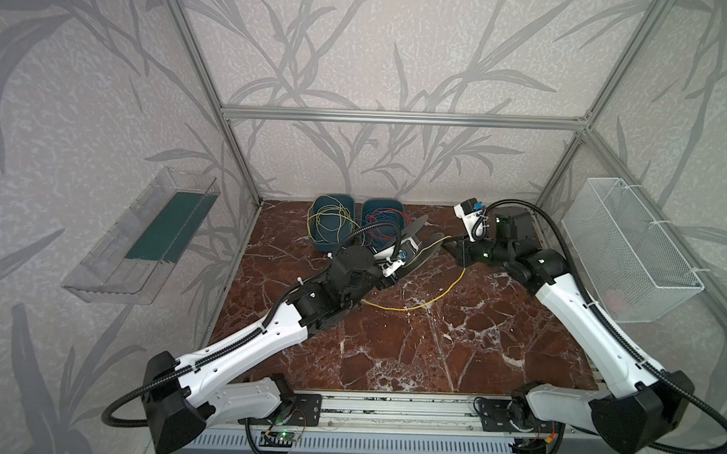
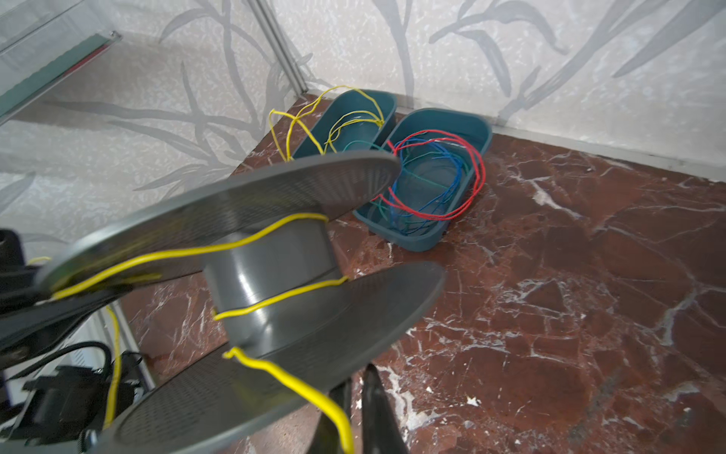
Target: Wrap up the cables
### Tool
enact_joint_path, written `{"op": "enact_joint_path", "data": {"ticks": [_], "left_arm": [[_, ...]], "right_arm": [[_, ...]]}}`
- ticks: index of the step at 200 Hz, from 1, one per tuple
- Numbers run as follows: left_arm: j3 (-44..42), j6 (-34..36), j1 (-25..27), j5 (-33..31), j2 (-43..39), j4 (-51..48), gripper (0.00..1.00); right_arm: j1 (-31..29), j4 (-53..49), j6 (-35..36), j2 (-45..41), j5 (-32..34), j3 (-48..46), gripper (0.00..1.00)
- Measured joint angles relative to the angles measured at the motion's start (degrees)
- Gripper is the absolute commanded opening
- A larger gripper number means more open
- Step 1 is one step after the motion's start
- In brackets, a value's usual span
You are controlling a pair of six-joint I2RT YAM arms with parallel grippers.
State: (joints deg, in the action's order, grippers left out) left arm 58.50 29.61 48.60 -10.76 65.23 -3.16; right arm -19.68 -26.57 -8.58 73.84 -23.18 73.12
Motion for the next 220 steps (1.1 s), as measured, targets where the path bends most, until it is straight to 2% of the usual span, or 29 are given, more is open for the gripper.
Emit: {"op": "enact_joint_path", "data": {"ticks": [15,48,78,122,159,186,220], "left_arm": [[-0.11,0.00,-0.02,-0.61,-0.92,-1.51,0.00],[-0.28,-0.68,-0.76,-2.97,-1.57,-6.60,0.00],[-0.76,-1.27,-0.76,-4.37,-1.36,-8.98,0.00],[-1.03,-2.84,-0.76,-4.09,-1.03,-8.74,0.00],[-0.98,-3.76,-1.14,-4.79,1.18,-7.78,0.00],[1.27,-5.70,-2.75,-6.16,5.22,-7.04,0.00],[8.35,-11.63,-7.85,-6.16,10.93,-5.60,0.00]], "right_arm": [[1.66,1.42,-0.81,0.81,-0.96,-0.24,0.31],[4.24,8.74,-5.14,1.62,-3.39,-4.20,0.34],[4.76,13.90,-8.70,1.62,-5.01,-9.18,0.31],[4.76,17.88,-11.50,1.60,-6.58,-14.16,0.33],[4.72,18.38,-12.76,-0.24,-7.82,-16.37,0.49],[3.65,20.17,-13.75,-8.52,-8.46,-22.73,0.63],[-1.05,27.15,-15.10,-18.12,-9.05,-32.76,0.70]]}}
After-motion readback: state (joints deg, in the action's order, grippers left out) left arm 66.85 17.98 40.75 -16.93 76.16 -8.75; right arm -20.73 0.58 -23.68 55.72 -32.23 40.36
